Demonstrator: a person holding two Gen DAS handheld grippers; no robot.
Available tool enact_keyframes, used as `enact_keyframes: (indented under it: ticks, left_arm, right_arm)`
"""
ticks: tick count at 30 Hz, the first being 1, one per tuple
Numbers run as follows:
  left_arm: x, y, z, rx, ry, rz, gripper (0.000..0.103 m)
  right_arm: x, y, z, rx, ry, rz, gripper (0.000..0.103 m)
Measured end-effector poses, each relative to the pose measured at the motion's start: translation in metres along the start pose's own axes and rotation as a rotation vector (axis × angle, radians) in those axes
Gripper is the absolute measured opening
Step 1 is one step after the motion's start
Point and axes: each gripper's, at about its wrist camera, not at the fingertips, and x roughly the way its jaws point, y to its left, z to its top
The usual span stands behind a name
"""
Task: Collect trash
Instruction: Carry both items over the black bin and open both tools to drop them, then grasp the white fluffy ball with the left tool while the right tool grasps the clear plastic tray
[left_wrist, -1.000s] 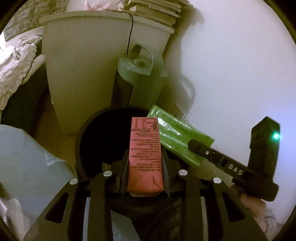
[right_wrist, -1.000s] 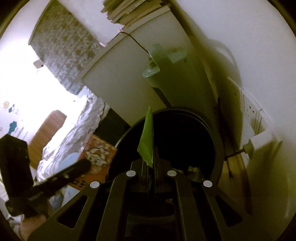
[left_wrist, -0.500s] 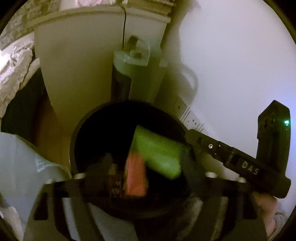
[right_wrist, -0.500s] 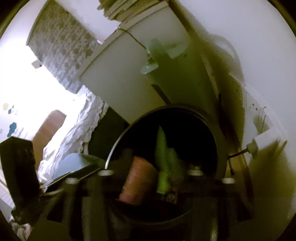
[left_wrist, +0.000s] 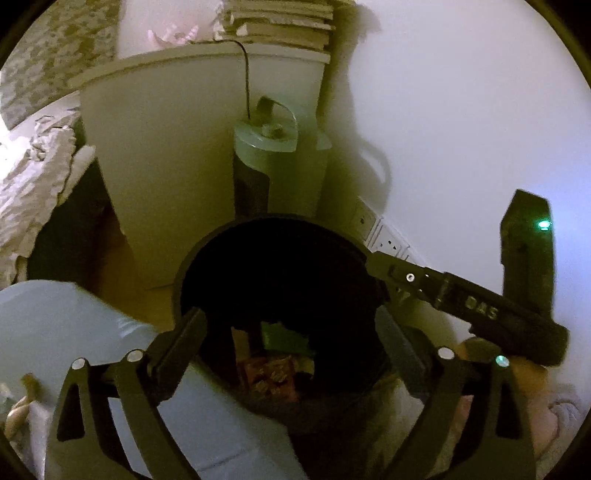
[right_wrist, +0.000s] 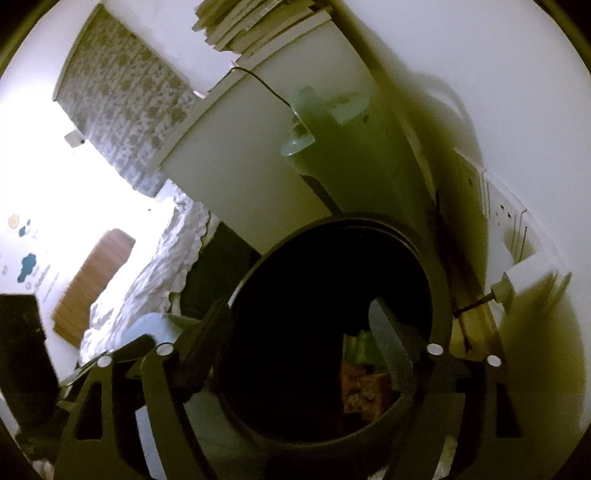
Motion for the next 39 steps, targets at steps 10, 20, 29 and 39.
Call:
enact_keyframes:
  ticks: [10, 20, 29, 39]
  left_arm:
    - [-0.131, 0.067, -0.057, -0.139, -0.142, 0.146, 0.097]
    - [-0.211, 0.209, -0.146, -0.485, -0.139, 0.339, 0.096]
    - [-0.19, 0.249, -0.177, -0.549, -0.046, 0.274, 0.059]
    - [-0.205, 0.239, -0.184, -0.535, -0.127, 0.26, 0.04]
  right_arm:
    - [0.004, 0.026, -0.014, -0.022, 0.072, 0.029, 0.083]
    - [0.026, 0.18, -0.069, -0.246, 0.295, 0.25, 0.083]
    - [0.081, 0.277, -0.129, -0.361, 0.531, 0.171, 0.083]
    - [0.087, 0.289, -0.141, -0.437, 0.548, 0.147, 0.005]
